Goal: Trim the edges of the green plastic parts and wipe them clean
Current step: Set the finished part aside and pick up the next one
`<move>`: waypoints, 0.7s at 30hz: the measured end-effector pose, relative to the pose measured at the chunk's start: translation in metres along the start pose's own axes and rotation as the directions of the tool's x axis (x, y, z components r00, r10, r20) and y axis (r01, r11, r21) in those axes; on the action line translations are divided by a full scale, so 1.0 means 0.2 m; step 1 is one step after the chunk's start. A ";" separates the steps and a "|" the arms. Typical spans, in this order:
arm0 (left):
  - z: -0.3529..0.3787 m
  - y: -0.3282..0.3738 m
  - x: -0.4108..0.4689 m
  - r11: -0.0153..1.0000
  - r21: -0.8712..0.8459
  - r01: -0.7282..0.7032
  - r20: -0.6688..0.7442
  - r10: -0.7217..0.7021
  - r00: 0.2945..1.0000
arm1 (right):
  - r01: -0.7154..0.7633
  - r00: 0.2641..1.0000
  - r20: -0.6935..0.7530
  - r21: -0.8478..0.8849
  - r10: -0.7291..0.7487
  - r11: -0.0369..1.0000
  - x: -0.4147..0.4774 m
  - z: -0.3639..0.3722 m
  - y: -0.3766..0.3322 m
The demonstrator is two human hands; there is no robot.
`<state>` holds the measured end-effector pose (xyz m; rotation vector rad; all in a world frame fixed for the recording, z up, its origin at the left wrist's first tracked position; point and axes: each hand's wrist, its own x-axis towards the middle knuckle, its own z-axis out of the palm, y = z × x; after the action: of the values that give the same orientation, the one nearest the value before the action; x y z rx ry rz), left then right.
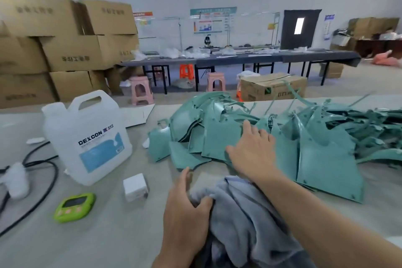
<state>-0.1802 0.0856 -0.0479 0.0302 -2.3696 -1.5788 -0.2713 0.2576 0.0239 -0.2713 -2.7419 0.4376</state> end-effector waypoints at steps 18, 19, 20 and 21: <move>-0.08 0.03 0.00 0.957 -0.272 0.102 -0.066 -0.125 0.990 | -0.134 0.988 0.152 0.908 -0.015 0.396 -0.27 -0.24 -0.14; -0.09 0.05 -0.01 0.943 -0.324 0.073 -0.072 -0.101 0.992 | -0.173 0.977 0.206 0.918 -0.055 0.358 -0.34 -0.24 -0.16; -0.11 0.06 -0.02 0.927 -0.372 0.042 -0.073 -0.074 0.995 | -0.213 0.961 0.259 0.917 -0.098 0.338 -0.40 -0.23 -0.17; -0.13 0.06 -0.03 0.906 -0.422 0.026 -0.072 -0.062 0.996 | -0.241 0.944 0.300 0.911 -0.137 0.335 -0.45 -0.22 -0.17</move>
<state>-0.1664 0.0675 -0.0285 0.0569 -1.9307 -2.0345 -0.1757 0.2152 0.0474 0.0552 -2.1911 2.1626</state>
